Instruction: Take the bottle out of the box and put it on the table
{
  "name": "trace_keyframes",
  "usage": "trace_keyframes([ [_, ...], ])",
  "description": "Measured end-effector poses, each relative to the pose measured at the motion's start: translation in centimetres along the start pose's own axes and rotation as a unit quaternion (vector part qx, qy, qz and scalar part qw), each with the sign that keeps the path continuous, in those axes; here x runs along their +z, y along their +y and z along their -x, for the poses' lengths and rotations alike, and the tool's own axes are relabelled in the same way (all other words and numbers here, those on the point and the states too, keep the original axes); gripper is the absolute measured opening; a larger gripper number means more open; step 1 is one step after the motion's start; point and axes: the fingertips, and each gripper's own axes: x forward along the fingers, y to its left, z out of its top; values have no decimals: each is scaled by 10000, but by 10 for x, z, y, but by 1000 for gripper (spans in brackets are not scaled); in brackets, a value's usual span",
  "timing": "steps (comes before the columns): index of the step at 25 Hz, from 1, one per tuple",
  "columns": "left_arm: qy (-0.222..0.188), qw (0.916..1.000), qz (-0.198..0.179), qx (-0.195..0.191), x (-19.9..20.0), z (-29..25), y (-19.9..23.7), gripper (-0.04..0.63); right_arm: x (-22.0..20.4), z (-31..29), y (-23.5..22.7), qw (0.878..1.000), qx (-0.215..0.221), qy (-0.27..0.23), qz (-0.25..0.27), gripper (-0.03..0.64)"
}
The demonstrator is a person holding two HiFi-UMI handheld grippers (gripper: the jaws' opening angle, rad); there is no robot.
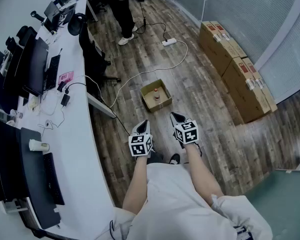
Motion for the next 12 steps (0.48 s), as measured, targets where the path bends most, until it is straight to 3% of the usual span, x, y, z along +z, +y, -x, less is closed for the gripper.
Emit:
trace_keyframes([
  [12,-13,9999,-30,100,6,-4,1,14,6,-7,-2,10000,84,-15,43,38],
])
